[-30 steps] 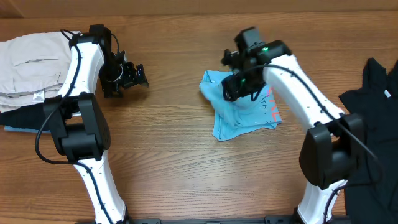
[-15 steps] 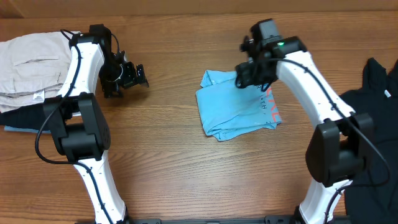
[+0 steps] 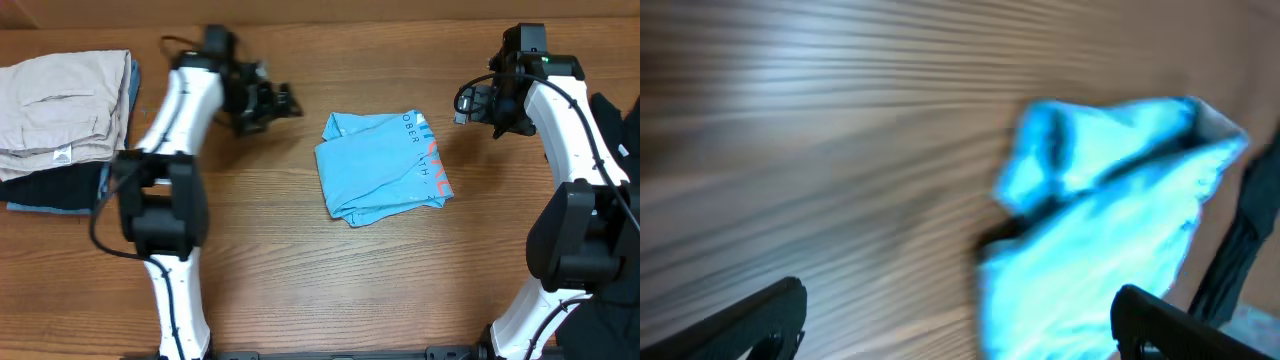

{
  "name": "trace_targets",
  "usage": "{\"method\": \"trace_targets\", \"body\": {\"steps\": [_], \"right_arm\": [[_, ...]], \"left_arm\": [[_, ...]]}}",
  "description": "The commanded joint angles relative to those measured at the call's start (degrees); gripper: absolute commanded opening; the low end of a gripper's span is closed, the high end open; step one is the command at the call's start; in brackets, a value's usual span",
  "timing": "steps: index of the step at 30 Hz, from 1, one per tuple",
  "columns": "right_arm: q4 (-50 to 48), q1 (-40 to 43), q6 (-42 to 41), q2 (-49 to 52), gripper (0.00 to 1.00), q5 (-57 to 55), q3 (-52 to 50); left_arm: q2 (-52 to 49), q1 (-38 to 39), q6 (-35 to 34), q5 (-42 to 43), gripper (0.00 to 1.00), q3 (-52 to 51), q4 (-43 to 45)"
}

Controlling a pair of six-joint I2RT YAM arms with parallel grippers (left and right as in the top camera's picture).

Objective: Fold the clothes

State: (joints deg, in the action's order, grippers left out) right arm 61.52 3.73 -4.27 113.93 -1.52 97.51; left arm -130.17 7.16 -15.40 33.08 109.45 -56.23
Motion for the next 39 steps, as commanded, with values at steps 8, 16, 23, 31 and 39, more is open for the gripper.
{"method": "trace_targets", "body": {"steps": [8,16,23,31,39], "right_arm": [[-0.20,0.20,-0.28,-2.49,1.00,-0.33,1.46],[-0.20,0.20,-0.28,-2.49,1.00,-0.33,1.46],[-0.20,0.20,-0.28,-2.49,1.00,-0.33,1.46],[-0.24,0.20,-0.28,-2.49,1.00,-0.33,1.46],[-0.37,0.20,-0.28,-2.49,1.00,-0.33,1.46]], "left_arm": [[1.03,11.78,-7.37,-6.78,0.86,-5.14,1.99],[1.03,12.37,-7.98,-5.44,0.04,-12.87,11.39],[1.51,12.41,-6.47,0.00,0.04,-1.20,10.56],[-0.04,14.58,-3.74,-16.17,0.61,1.75,11.43],[1.09,18.62,-0.85,-18.51,0.64,5.49,9.07]]}}
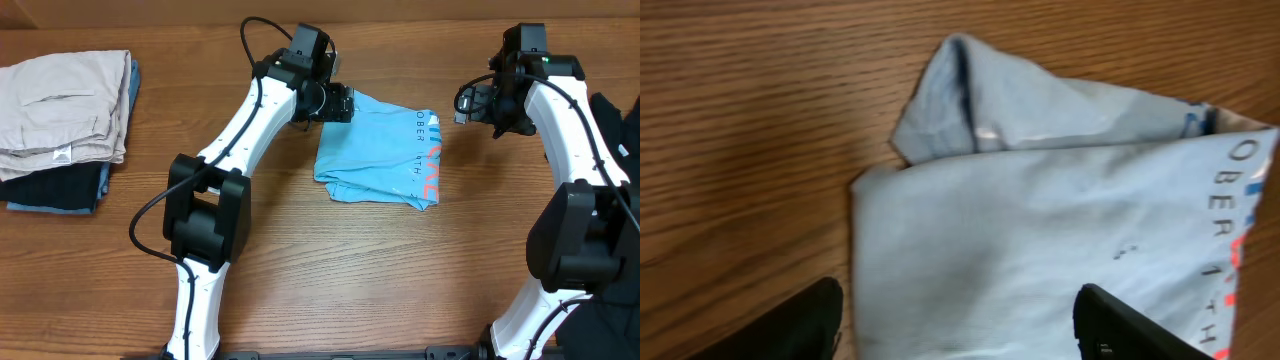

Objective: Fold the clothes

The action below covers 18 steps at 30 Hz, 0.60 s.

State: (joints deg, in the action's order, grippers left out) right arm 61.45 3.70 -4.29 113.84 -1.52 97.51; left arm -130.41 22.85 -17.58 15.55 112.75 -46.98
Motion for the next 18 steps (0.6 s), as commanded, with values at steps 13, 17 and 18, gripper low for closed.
{"method": "trace_targets", "body": {"steps": [13,17,18], "right_arm": [[-0.31,0.22,-0.26,-2.40,1.00,-0.33,1.46],[-0.33,0.22,-0.26,-2.40,1.00,-0.33,1.46],[-0.31,0.22,-0.26,-2.40,1.00,-0.33,1.46]], "left_arm": [[0.37,8.81,3.23,9.64,0.04,-15.34,2.38],[0.70,8.68,3.21,10.10,0.04,-18.73,3.26],[1.27,8.68,3.23,10.03,0.04,-17.20,1.95]]}}
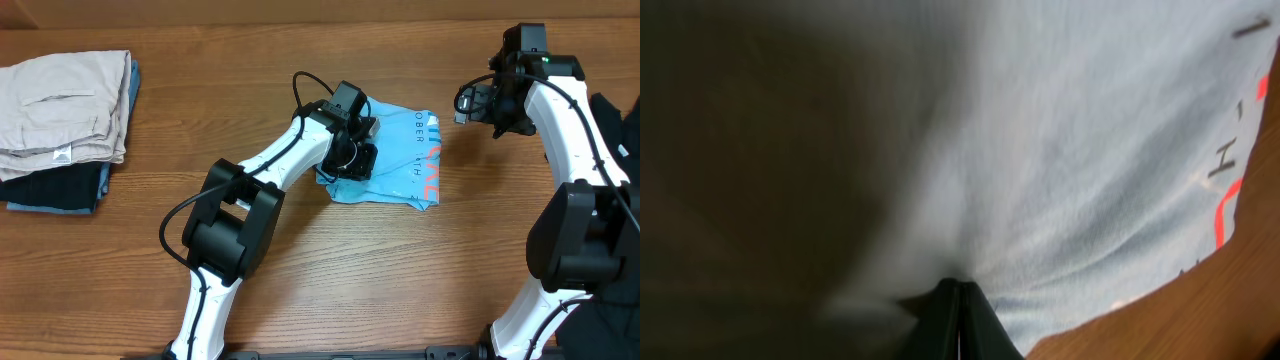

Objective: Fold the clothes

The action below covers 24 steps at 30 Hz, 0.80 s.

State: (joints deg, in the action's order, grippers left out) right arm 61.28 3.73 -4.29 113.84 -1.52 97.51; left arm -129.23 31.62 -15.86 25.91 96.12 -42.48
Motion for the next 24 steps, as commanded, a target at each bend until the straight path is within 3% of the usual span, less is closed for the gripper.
{"method": "trace_targets", "body": {"steps": [1,2,3,4,5,11,18,20,24], "right_arm": [[-0.13,0.20,-0.26,-2.40,1.00,-0.33,1.46],[-0.13,0.20,-0.26,-2.40,1.00,-0.33,1.46],[-0.13,0.20,-0.26,-2.40,1.00,-0.33,1.46],[-0.13,0.20,-0.26,-2.40,1.00,-0.33,1.46],[-0.13,0.20,-0.26,-2.40,1.00,-0.33,1.46],[-0.13,0.20,-0.26,-2.40,1.00,-0.33,1.46],[-0.13,0.20,-0.26,-2.40,1.00,-0.33,1.46],[-0.13,0.20,-0.26,-2.40,1.00,-0.33,1.46],[-0.13,0.20,-0.26,-2.40,1.00,-0.33,1.46]], "left_arm": [[1.07,-0.09,1.77,-0.70,0.04,2.60,-4.09],[2.14,-0.09,2.25,-1.09,0.04,5.92,-4.90],[3.08,-0.13,2.82,-1.51,0.28,11.19,-4.55],[3.13,-0.37,2.86,-2.34,0.39,15.85,-4.39],[3.13,-0.87,3.85,-3.10,0.40,19.54,-3.69],[-1.18,-2.89,5.62,-5.35,0.18,20.92,5.11],[-13.11,-5.75,5.60,-4.11,0.12,20.92,5.01],[-13.33,-6.99,5.60,-2.14,0.04,21.84,5.03],[-10.95,-8.66,5.62,0.66,0.09,35.93,-5.01]]}}
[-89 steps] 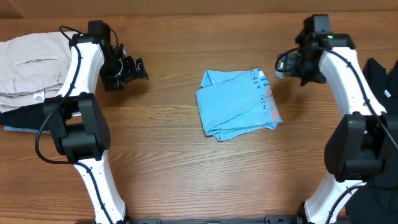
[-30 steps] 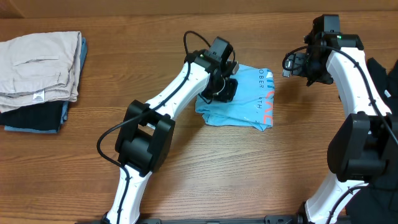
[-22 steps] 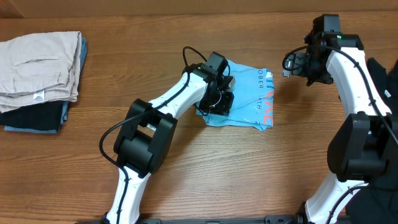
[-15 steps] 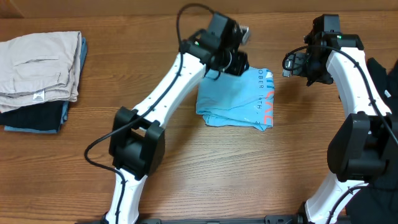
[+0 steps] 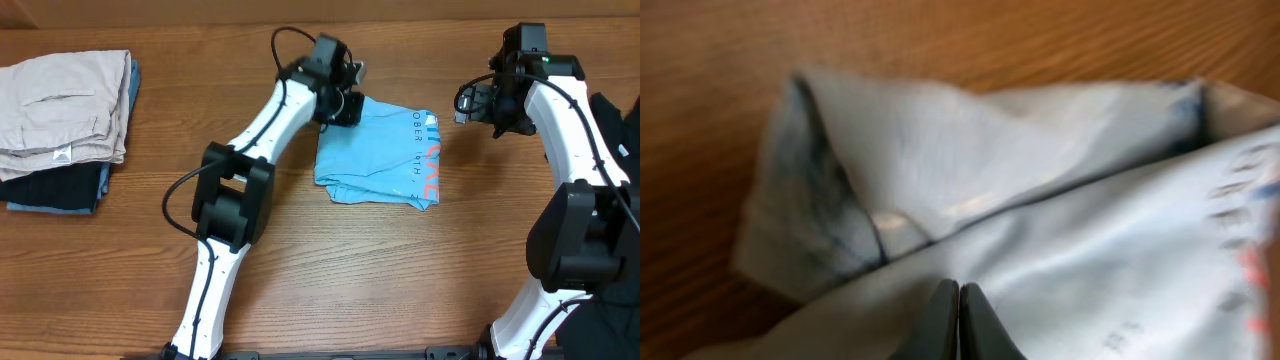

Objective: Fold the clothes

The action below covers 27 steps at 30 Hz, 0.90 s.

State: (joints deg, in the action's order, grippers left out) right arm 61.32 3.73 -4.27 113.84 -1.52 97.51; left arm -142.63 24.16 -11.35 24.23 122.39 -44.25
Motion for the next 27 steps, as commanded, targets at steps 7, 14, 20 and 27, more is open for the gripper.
{"method": "trace_targets", "body": {"steps": [7,14,20,27], "right_arm": [[-0.17,0.20,-0.28,-2.40,1.00,-0.33,1.46],[-0.17,0.20,-0.28,-2.40,1.00,-0.35,1.46],[-0.17,0.20,-0.28,-2.40,1.00,-0.33,1.46],[-5.88,0.20,-0.28,-2.40,1.00,-0.33,1.46]], "left_arm": [[2.93,0.52,21.62,-7.08,1.00,21.77,-21.44],[2.80,2.58,25.92,-10.29,1.00,20.90,-25.44],[2.58,3.28,9.81,-18.45,1.00,20.11,-24.76],[-5.95,3.65,12.55,-18.18,1.00,20.04,-24.92]]}}
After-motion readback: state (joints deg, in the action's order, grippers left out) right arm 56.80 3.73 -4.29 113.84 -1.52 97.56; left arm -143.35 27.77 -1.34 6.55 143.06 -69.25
